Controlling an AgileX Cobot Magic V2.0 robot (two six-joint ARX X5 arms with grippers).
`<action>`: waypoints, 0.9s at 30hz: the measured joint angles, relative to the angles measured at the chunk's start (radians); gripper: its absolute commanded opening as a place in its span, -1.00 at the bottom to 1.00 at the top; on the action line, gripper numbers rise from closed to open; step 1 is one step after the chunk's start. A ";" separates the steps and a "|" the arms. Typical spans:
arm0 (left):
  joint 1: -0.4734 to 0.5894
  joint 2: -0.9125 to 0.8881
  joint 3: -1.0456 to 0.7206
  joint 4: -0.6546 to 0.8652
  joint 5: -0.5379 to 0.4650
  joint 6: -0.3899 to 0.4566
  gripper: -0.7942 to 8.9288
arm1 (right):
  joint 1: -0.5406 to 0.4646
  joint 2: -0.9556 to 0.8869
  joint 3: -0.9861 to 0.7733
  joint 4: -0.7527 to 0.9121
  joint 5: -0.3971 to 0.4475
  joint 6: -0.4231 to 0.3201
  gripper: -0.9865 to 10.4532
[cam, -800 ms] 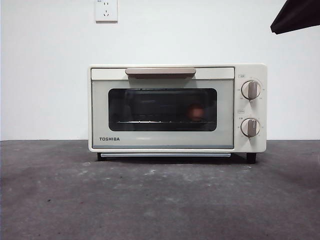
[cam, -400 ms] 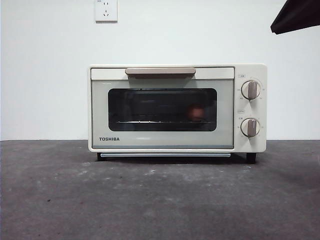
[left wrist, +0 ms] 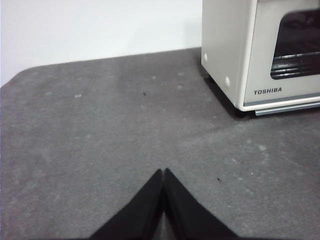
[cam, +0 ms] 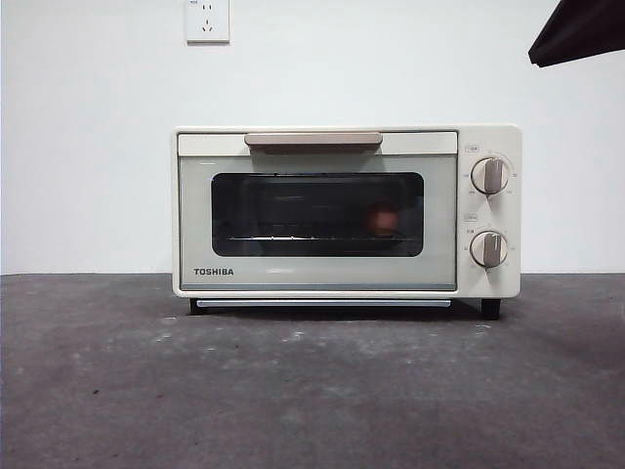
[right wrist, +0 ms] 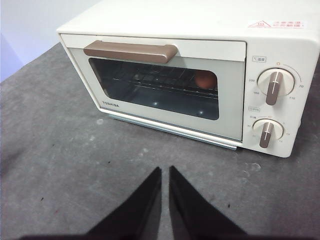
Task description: Eggoven
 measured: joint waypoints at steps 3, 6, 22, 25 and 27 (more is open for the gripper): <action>0.000 0.000 0.000 0.001 0.000 0.000 -0.82 | 0.000 0.000 0.000 0.000 0.000 0.000 -0.82; 0.000 0.000 0.000 0.001 0.000 0.000 -0.82 | 0.000 0.000 0.000 0.000 0.000 0.000 -0.82; 0.000 0.000 0.000 0.001 0.000 0.000 -0.82 | 0.000 0.000 0.000 0.000 0.000 0.000 -0.82; 0.000 0.000 0.000 0.002 0.000 0.000 -0.82 | -0.023 -0.033 0.000 -0.017 0.005 -0.011 -0.82; 0.000 0.000 0.000 0.002 0.000 0.000 -0.82 | -0.062 -0.084 0.000 -0.020 0.018 -0.023 -0.82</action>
